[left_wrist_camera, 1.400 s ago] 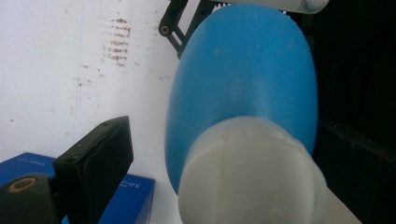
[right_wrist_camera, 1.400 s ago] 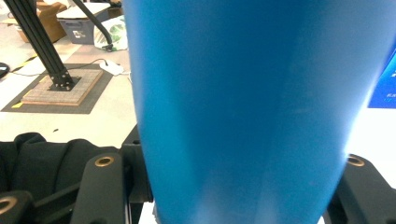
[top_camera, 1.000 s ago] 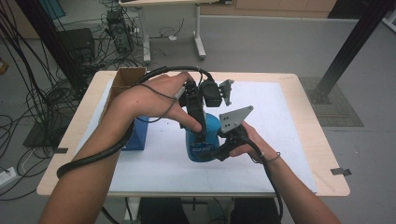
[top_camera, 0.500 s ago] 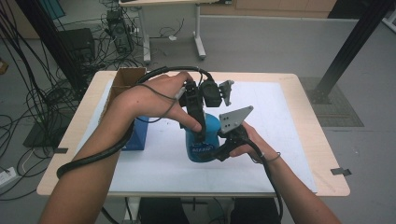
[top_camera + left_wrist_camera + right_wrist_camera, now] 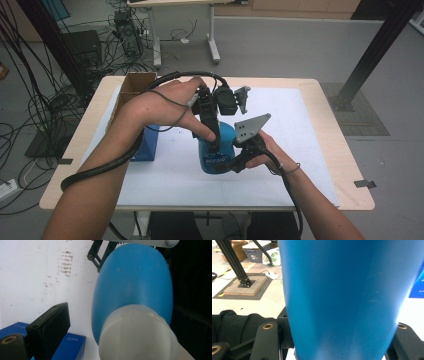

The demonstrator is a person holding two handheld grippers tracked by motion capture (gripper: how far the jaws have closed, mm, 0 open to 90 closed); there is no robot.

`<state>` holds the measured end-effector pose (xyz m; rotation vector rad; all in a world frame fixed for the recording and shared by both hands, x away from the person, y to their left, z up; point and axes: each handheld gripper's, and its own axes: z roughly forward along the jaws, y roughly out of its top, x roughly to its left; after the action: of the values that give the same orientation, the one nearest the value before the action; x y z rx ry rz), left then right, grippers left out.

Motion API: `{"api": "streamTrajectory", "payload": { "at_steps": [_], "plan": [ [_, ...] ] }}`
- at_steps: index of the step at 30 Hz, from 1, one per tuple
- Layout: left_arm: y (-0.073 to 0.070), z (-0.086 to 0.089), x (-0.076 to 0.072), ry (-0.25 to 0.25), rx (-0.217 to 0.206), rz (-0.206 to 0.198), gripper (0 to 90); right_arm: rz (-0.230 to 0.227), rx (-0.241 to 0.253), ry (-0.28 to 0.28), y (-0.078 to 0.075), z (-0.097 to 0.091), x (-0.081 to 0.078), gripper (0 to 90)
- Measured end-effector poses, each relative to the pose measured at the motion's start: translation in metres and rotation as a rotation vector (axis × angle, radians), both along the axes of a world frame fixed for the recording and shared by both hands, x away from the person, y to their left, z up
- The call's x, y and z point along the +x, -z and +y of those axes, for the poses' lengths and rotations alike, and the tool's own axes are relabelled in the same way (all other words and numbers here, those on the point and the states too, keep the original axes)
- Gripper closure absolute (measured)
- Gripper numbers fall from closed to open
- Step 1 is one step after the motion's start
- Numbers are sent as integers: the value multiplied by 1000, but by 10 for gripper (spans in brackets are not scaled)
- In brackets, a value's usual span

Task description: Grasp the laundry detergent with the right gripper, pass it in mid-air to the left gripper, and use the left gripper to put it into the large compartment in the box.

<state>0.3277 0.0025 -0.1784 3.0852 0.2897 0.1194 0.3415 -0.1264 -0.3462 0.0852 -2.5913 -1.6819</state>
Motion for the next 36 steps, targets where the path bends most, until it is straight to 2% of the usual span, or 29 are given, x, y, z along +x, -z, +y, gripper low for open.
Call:
{"api": "streamTrajectory", "payload": {
  "at_steps": [16,19,21,36],
  "plan": [
    [5,-3,0,18,14,21,123,-3,1,-8,-2,0,-1,400],
    [4,-4,-1,24,9,24,159,-4,3,-9,-2,0,-1,401],
    [4,-5,-1,29,7,24,214,-4,3,-7,-2,0,-1,400],
    [3,-6,-2,39,24,51,366,-13,3,-9,-2,0,0,401]
  ]
}}
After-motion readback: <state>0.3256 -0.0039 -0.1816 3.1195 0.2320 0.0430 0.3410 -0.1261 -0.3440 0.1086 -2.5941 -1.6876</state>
